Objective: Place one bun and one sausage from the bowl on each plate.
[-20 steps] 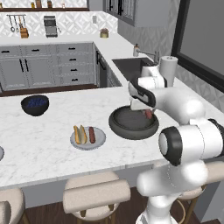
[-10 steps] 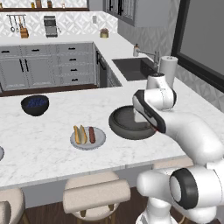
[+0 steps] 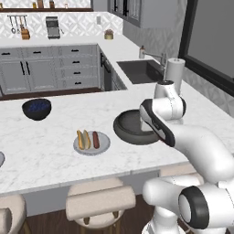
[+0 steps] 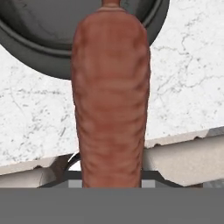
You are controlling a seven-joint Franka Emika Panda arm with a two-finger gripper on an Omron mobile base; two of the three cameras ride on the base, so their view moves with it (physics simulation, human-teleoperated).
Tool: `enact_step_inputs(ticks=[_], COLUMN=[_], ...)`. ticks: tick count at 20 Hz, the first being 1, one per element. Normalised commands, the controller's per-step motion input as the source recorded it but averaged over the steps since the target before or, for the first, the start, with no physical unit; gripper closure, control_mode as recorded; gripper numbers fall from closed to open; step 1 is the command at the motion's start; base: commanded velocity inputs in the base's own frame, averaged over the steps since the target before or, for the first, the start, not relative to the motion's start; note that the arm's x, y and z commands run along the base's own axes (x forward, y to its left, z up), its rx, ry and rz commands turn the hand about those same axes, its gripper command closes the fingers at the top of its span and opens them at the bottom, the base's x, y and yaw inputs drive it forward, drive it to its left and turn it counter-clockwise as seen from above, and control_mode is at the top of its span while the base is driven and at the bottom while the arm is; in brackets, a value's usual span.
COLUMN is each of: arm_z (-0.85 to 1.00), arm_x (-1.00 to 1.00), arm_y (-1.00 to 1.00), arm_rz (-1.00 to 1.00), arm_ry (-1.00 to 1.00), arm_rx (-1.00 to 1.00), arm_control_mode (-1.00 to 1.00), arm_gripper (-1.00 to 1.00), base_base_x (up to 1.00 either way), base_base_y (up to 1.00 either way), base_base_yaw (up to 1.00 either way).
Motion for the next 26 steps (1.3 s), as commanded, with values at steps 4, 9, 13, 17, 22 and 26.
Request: enact_step_inputs(ticks=[4, 9, 13, 17, 22, 26], arm_z=[0.00, 0.00, 0.00, 0.00, 0.00, 0.00], arm_x=[0.00, 0.00, 0.00, 0.00, 0.00, 0.00], arm_y=[0.00, 0.00, 0.00, 0.00, 0.00, 0.00], arm_rz=[0.00, 0.00, 0.00, 0.00, 0.00, 0.00], arm_ry=[0.00, 0.00, 0.00, 0.00, 0.00, 0.00], arm_rx=[0.00, 0.00, 0.00, 0.00, 0.00, 0.00], arm_control_mode=[1.00, 1.00, 1.00, 1.00, 1.00, 1.00], arm_gripper=[1.00, 1.00, 1.00, 1.00, 1.00, 1.00], base_base_x=[-0.22, 0.00, 0.00, 0.01, 0.12, 0.35], base_base_y=[0.54, 0.95, 1.00, 1.00, 1.00, 0.79], base_base_yaw=[0.00, 0.00, 0.00, 0.00, 0.01, 0.00])
